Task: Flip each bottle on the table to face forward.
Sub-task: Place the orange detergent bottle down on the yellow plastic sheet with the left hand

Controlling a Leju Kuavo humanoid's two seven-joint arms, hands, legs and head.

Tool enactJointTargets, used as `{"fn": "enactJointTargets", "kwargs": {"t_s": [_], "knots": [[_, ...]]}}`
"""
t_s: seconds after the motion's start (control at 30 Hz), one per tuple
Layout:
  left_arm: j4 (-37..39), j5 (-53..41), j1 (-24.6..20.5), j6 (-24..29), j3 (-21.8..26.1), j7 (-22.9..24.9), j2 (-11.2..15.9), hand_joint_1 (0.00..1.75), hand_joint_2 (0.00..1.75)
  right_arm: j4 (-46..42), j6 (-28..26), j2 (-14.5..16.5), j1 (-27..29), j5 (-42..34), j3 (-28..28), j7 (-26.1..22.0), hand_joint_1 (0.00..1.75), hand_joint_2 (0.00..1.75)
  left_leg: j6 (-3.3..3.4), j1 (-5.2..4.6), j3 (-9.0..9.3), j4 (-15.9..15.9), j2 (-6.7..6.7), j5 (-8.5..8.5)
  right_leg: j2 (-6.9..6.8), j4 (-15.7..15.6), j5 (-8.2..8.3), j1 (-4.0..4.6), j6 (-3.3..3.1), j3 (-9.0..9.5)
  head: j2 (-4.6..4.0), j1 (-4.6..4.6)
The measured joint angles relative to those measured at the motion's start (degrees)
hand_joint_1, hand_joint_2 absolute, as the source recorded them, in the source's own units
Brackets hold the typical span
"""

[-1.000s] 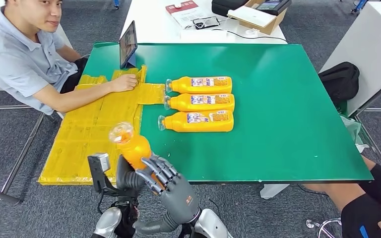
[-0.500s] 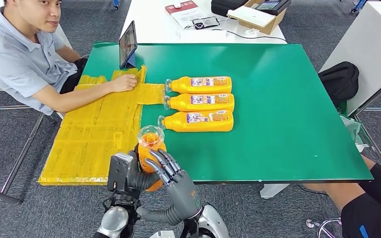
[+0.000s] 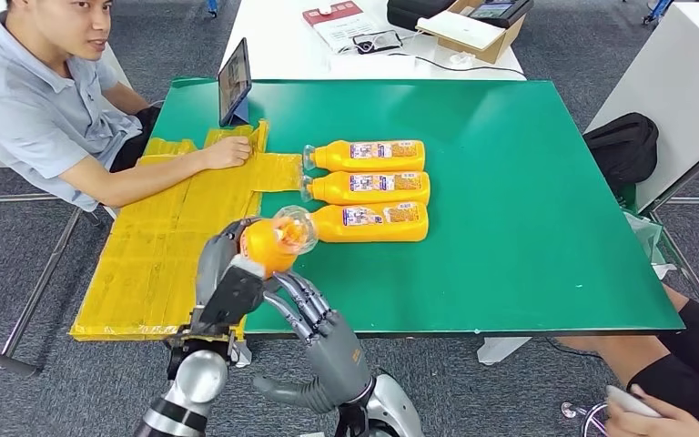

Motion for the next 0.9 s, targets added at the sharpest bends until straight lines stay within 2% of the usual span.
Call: {"fn": "enactJointTargets", "kwargs": {"t_s": [0.13, 0.27, 0.47, 0.57, 0.73, 0.9], "knots": [[10.8, -11.6, -7.9, 0.9, 1.7, 7.0, 1.2, 1.75, 1.75, -0.4, 1.1, 0.1, -0.4, 0.7, -0.2, 0.1, 0.00, 1.75, -0.03, 0.00, 0.00, 0.0, -0.01, 0.11, 0.00, 0.0, 0.07, 0.01, -0.03, 0.02, 0.00, 0.02], [24.0, -15.1, -14.5, 2.4, 4.5, 8.6, 2.2, 1.75, 1.75, -0.5, 1.8, 0.6, -1.0, 1.1, 0.5, -0.3, 0.00, 1.75, -0.10, 0.02, 0.01, 0.0, 0.08, 0.17, 0.03, 0.1, 0.17, 0.04, -0.16, -0.05, 0.00, -0.01], [34.9, -18.0, -19.9, 2.8, 6.8, 11.7, 3.2, 1.75, 1.75, -0.5, 2.1, 0.6, -1.7, 1.0, 1.0, -0.3, 0.00, 1.75, -0.10, 0.02, -0.11, 0.0, 0.05, 0.17, 0.01, 0.1, 0.16, 0.03, -0.15, -0.11, 0.00, 0.00], [40.2, -20.2, -23.2, 1.0, 7.9, 14.1, 3.9, 1.75, 1.75, -0.5, 2.3, 0.6, -2.0, 0.4, 1.5, -0.4, 0.00, 1.75, -0.10, 0.02, -0.14, 0.0, 0.04, 0.17, 0.01, 0.1, 0.16, 0.03, -0.15, -0.14, 0.00, 0.01], [47.3, -22.6, -27.1, -5.3, 8.8, 15.2, 4.6, 1.75, 1.75, -0.4, 3.0, 0.6, -2.4, -1.4, 1.8, -0.4, 0.00, 1.75, -0.10, 0.02, -0.13, 0.0, 0.03, 0.18, 0.01, 0.1, 0.16, 0.03, -0.15, -0.13, 0.00, 0.01], [51.5, -23.9, -28.8, -11.7, 8.7, 12.5, 4.6, 1.37, 1.75, 0.1, 3.4, 0.5, -3.0, -3.3, 1.9, -0.4, 0.00, 1.75, -0.10, 0.01, -0.10, 0.0, 0.02, 0.17, 0.01, 0.1, 0.16, 0.02, -0.15, -0.11, 0.00, -0.01]]}}
